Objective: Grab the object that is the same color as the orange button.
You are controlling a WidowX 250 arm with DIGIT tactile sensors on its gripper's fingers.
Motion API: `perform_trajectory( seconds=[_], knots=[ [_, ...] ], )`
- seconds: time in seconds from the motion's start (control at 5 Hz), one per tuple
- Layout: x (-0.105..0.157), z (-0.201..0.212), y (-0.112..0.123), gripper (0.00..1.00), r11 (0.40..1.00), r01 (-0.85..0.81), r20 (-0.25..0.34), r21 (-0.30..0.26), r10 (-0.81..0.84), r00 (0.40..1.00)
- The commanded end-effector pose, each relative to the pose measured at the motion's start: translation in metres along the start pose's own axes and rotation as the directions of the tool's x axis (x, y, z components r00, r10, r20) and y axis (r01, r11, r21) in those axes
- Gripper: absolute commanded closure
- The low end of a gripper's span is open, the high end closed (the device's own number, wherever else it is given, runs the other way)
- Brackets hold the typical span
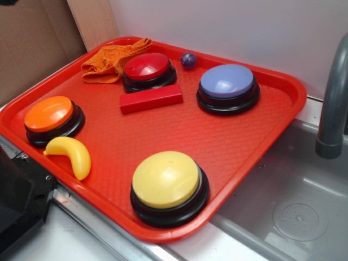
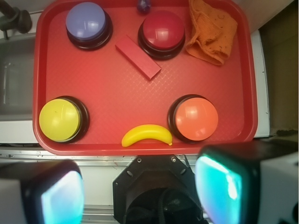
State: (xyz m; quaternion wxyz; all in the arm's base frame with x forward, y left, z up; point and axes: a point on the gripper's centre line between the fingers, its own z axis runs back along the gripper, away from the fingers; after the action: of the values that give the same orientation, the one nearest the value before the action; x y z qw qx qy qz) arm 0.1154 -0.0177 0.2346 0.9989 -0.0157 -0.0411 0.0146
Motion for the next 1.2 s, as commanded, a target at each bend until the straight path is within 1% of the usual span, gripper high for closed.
perform_trajectory(
  seconds=[0.0,0.2,0.4,0.6,0.8,1.0],
  knots=[
    [0.0,0.0,0.0,0.0,1.0,0.0,0.0,0.0,0.0,1.0],
    [0.023,-0.02,0.006,0.0,0.987,-0.157,0.023,0.033,0.157,0.987],
    [0.056,-0.042,0.023,0.0,0.92,-0.39,0.085,0.022,0.387,0.918],
    [0.099,-0.077,0.056,0.0,0.796,-0.605,0.118,0.038,0.597,0.793],
    [0.128,-0.097,0.086,0.0,0.639,-0.768,0.15,0.025,0.758,0.635],
    [0.156,-0.13,0.121,0.0,0.459,-0.888,0.186,0.015,0.871,0.454]
  ],
)
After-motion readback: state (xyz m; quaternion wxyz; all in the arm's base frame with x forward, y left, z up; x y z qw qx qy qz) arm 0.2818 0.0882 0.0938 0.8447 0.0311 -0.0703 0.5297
